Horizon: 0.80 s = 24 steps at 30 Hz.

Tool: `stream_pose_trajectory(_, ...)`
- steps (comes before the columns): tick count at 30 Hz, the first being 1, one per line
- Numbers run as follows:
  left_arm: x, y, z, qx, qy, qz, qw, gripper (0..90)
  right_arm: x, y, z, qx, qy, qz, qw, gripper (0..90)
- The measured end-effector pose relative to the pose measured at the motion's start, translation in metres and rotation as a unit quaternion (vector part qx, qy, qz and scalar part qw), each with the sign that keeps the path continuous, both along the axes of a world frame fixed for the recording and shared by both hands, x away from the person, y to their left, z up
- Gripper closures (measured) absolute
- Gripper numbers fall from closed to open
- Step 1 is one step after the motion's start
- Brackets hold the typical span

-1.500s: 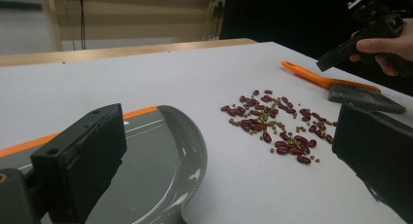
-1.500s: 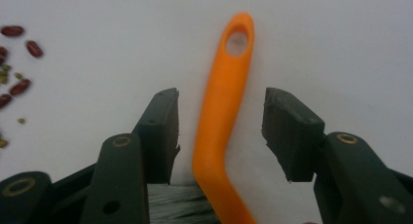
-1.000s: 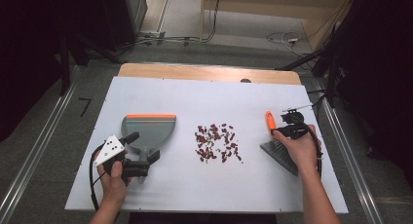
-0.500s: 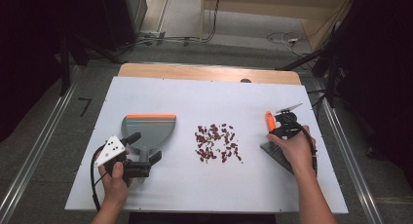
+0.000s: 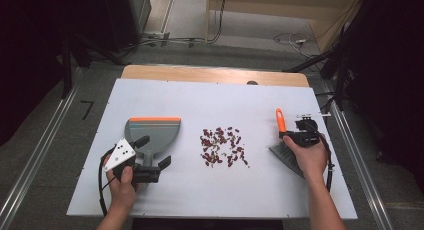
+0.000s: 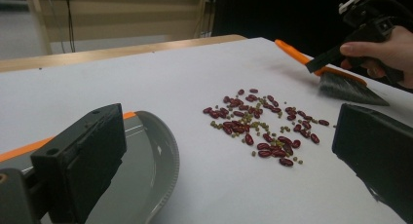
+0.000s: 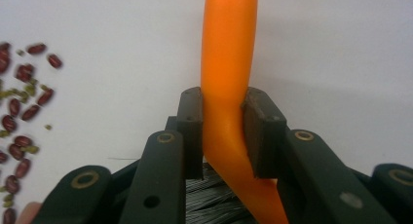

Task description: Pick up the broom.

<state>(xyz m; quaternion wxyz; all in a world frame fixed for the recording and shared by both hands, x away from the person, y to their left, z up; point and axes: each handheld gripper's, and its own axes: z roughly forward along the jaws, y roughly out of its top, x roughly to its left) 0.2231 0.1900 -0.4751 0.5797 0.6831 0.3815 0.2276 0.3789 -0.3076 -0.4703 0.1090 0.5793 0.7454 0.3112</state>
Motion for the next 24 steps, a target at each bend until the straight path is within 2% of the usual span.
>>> stream_pose_trajectory(2,0.000,-0.001,0.001,0.001,-0.001,-0.002,1.0000,0.0,-0.005,-0.004,0.003,0.012,-0.022,-0.015,0.9996,69.9)
stream_pose_trajectory(4,-0.001,-0.002,0.002,0.001,-0.005,-0.001,1.0000,0.0,-0.010,-0.009,0.004,0.038,-0.048,-0.013,0.9980,69.9)
stream_pose_trajectory(5,-0.001,-0.002,0.002,0.001,-0.005,-0.001,1.0000,0.0,-0.010,-0.009,0.004,0.038,-0.048,-0.013,0.9980,69.9)
stream_pose_trajectory(6,-0.001,-0.003,0.003,0.001,-0.007,-0.001,1.0000,0.0,-0.016,-0.014,0.006,0.059,-0.076,-0.022,0.9951,69.9)
stream_pose_trajectory(7,-0.002,-0.003,0.004,-0.002,-0.009,-0.001,1.0000,0.0,-0.018,-0.016,0.007,0.068,-0.090,-0.018,0.9935,69.9)
stream_pose_trajectory(9,-0.002,-0.004,0.005,-0.001,-0.011,-0.001,0.9999,0.0,-0.025,-0.018,0.009,0.081,-0.124,-0.013,0.9889,69.9)
stream_pose_trajectory(12,-0.002,-0.005,0.005,-0.002,-0.012,0.000,0.9999,0.0,-0.033,-0.019,0.011,0.095,-0.163,0.001,0.9820,69.9)
stream_pose_trajectory(14,-0.001,-0.006,0.006,-0.001,-0.012,0.000,0.9999,0.0,-0.038,-0.020,0.013,0.108,-0.182,-0.002,0.9773,69.9)
stream_pose_trajectory(16,-0.001,-0.008,0.006,0.000,-0.012,0.000,0.9999,0.0,-0.041,-0.021,0.015,0.122,-0.204,0.001,0.9713,69.9)
stream_pose_trajectory(17,-0.001,-0.008,0.006,0.000,-0.012,0.000,0.9999,0.0,-0.041,-0.021,0.015,0.122,-0.204,0.001,0.9713,69.9)
stream_pose_trajectory(18,0.000,-0.009,0.007,0.000,-0.013,0.000,0.9999,0.0,-0.045,-0.022,0.018,0.136,-0.223,-0.002,0.9654,70.0)
stream_pose_trajectory(24,0.001,-0.013,0.009,-0.006,-0.012,-0.003,0.9999,0.0,-0.052,-0.023,0.027,0.170,-0.262,-0.003,0.9501,70.0)
